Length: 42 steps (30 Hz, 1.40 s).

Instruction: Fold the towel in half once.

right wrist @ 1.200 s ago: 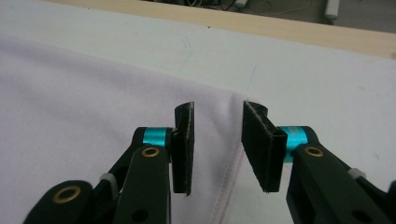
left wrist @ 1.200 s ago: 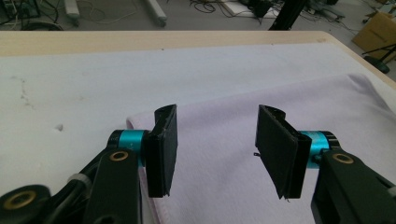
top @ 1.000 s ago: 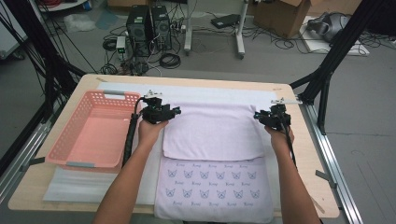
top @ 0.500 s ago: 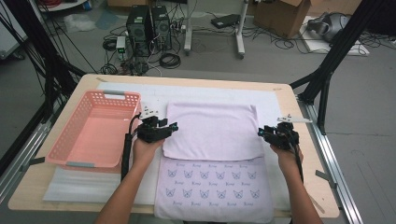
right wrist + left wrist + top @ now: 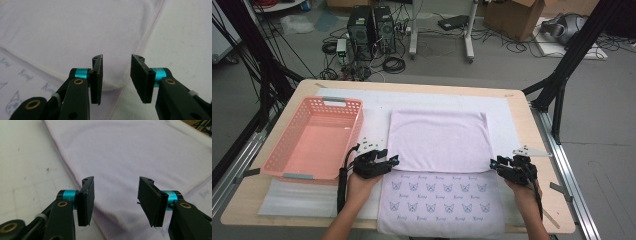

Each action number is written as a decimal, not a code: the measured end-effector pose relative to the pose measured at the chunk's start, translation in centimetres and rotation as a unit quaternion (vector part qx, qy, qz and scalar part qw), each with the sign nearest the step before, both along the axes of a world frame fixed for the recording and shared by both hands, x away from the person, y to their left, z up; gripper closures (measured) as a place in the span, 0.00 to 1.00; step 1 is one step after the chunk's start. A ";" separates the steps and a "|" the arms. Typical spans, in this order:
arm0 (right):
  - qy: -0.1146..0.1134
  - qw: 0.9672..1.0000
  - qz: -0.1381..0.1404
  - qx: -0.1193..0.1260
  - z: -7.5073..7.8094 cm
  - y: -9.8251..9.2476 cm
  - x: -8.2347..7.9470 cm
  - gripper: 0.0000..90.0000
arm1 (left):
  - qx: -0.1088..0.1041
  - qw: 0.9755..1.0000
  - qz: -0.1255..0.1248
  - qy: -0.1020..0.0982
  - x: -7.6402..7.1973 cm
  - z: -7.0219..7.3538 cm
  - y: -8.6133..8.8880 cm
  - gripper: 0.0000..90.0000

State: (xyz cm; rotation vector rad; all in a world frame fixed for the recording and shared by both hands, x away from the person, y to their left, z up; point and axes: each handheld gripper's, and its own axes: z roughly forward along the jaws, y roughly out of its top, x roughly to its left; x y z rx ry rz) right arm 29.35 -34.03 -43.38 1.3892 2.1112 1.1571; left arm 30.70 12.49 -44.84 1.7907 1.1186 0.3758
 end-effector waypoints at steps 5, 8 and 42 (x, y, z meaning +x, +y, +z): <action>0.009 1.000 0.003 -0.008 -0.7 0.0 -1.3 0.67 | 0.000 1.000 0.003 0.009 -0.8 -0.1 0.7 0.53; 0.014 0.999 0.009 -0.027 -1.0 0.2 -1.9 0.67 | -0.001 1.000 0.008 0.017 -1.3 -0.2 1.1 0.55; 0.000 0.999 0.017 -0.047 -1.4 1.5 -1.7 0.81 | 0.052 0.998 0.001 0.020 -1.5 -0.3 -0.3 0.92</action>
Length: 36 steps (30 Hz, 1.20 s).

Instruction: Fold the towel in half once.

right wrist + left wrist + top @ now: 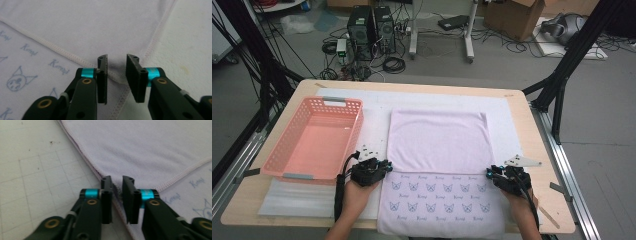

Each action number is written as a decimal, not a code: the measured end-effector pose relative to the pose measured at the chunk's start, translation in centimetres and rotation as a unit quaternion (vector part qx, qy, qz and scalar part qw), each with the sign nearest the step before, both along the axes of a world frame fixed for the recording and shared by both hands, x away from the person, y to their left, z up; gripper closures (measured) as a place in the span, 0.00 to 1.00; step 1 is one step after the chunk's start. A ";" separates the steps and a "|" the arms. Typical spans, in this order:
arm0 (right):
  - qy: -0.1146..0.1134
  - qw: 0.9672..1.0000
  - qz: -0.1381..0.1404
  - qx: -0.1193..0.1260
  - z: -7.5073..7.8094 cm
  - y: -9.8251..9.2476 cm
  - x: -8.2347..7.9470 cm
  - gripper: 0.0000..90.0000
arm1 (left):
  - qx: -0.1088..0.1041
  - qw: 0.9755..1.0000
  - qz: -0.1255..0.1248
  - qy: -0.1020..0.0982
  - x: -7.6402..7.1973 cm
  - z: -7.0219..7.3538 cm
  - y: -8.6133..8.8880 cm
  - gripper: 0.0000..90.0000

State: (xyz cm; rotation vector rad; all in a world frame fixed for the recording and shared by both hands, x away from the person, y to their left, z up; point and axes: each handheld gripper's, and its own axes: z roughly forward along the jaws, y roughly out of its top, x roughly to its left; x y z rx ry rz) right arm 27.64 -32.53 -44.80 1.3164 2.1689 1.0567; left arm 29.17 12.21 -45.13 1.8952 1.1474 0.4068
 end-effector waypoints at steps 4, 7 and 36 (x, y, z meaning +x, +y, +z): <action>0.001 1.000 0.002 -0.003 0.0 0.0 -0.1 0.93 | -0.009 1.000 -0.003 -0.011 -0.2 0.1 0.0 0.95; -0.007 1.000 0.007 -0.012 0.1 0.0 -0.2 0.95 | -0.021 1.000 -0.004 -0.019 -0.5 0.3 0.4 0.96; -0.017 1.000 0.013 0.012 1.0 -0.5 -1.4 0.95 | -0.066 0.997 0.007 -0.023 -1.0 1.3 1.8 0.77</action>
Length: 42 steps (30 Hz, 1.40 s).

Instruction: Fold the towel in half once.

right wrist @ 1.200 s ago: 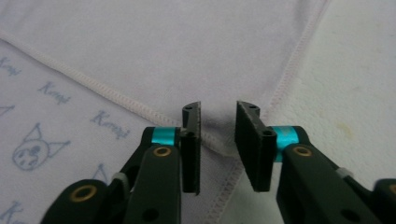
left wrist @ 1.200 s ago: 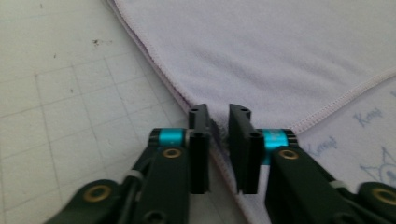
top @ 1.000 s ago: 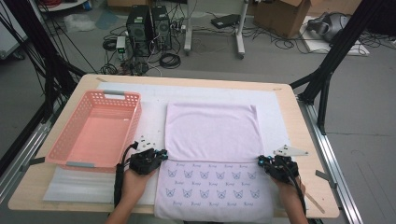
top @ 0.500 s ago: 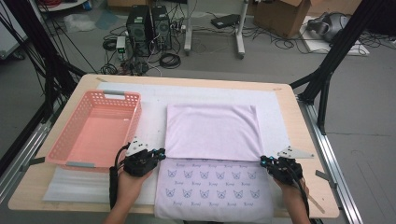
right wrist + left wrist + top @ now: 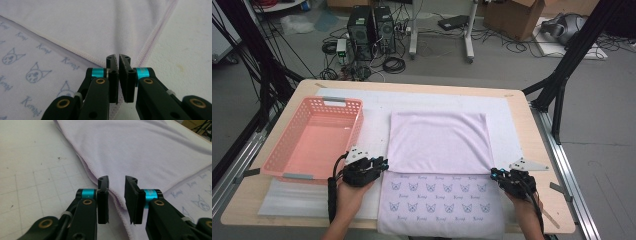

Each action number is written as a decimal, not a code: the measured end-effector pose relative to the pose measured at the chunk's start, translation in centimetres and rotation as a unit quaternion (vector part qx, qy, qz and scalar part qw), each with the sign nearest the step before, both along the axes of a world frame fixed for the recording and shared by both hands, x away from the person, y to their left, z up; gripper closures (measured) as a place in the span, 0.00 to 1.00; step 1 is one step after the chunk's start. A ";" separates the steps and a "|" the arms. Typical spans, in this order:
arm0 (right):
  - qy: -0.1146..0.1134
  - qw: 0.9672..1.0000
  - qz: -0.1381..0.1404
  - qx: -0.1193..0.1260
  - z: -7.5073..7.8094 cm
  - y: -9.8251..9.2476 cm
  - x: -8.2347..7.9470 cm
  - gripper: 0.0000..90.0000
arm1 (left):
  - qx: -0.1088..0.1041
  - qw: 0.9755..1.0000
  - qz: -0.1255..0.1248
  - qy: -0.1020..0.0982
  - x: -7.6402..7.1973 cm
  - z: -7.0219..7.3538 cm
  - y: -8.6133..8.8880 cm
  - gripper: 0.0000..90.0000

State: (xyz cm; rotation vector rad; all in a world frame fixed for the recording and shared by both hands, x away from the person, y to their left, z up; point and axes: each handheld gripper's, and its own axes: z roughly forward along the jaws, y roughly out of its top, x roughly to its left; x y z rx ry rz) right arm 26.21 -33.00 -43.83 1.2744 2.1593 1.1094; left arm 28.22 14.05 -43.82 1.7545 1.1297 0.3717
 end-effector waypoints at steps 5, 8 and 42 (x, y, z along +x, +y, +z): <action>0.000 1.000 0.001 -0.001 0.0 0.1 0.0 0.95 | -0.005 1.000 -0.006 0.000 -0.1 0.1 -0.5 0.74; 0.000 1.000 0.001 0.000 0.0 0.1 0.0 0.95 | 0.006 1.000 -0.023 -0.010 -0.6 0.5 -1.1 0.79; 0.011 1.000 0.004 0.002 -0.3 0.0 0.3 0.93 | 0.040 0.998 -0.043 -0.020 -1.2 0.1 -2.8 0.71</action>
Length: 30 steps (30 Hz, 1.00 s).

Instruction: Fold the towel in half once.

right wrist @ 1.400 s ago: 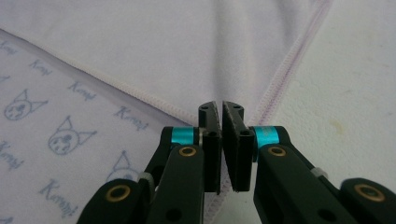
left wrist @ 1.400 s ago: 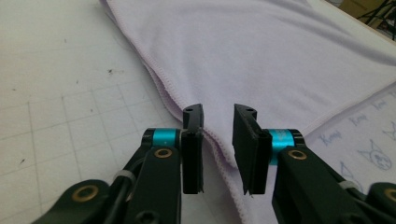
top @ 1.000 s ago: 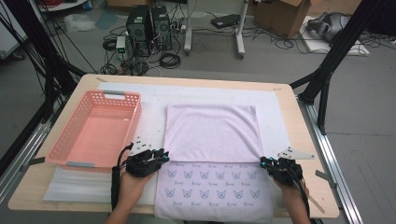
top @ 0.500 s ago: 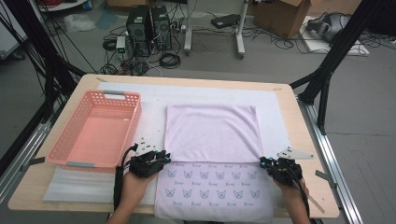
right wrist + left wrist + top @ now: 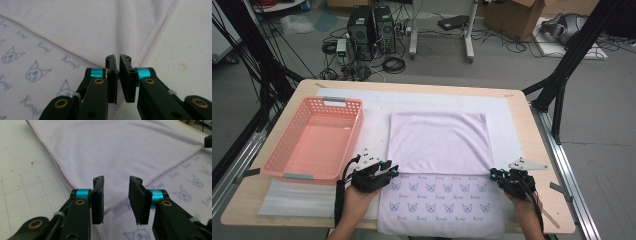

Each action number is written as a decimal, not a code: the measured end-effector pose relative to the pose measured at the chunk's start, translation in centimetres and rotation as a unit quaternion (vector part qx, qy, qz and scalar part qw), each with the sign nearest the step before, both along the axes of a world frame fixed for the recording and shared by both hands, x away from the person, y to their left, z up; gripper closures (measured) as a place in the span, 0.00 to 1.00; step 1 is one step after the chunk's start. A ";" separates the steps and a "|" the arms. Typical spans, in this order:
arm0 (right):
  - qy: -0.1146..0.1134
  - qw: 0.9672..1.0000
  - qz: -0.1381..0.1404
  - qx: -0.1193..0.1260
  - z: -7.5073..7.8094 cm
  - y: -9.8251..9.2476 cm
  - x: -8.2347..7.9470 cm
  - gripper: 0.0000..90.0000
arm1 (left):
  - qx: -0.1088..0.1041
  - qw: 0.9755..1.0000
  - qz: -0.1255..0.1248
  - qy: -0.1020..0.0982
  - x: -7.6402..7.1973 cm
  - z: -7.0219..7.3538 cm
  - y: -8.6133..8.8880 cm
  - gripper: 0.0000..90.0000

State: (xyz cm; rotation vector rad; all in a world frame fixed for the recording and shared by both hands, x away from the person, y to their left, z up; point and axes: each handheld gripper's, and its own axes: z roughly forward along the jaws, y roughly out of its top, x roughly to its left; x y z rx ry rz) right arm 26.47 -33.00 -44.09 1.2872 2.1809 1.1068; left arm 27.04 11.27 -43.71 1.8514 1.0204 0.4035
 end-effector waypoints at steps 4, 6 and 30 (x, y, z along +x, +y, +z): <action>0.002 1.000 0.002 0.000 0.0 0.0 0.0 0.93 | 0.018 1.000 0.012 0.013 0.3 -0.6 -0.1 0.66; 0.003 1.000 0.001 0.001 0.0 0.0 0.0 0.93 | 0.025 1.000 0.007 0.016 0.5 -0.9 -0.2 0.68; 0.002 1.000 0.002 0.002 0.0 0.3 0.1 0.94 | 0.038 0.999 0.022 -0.020 1.0 -0.4 -0.9 0.91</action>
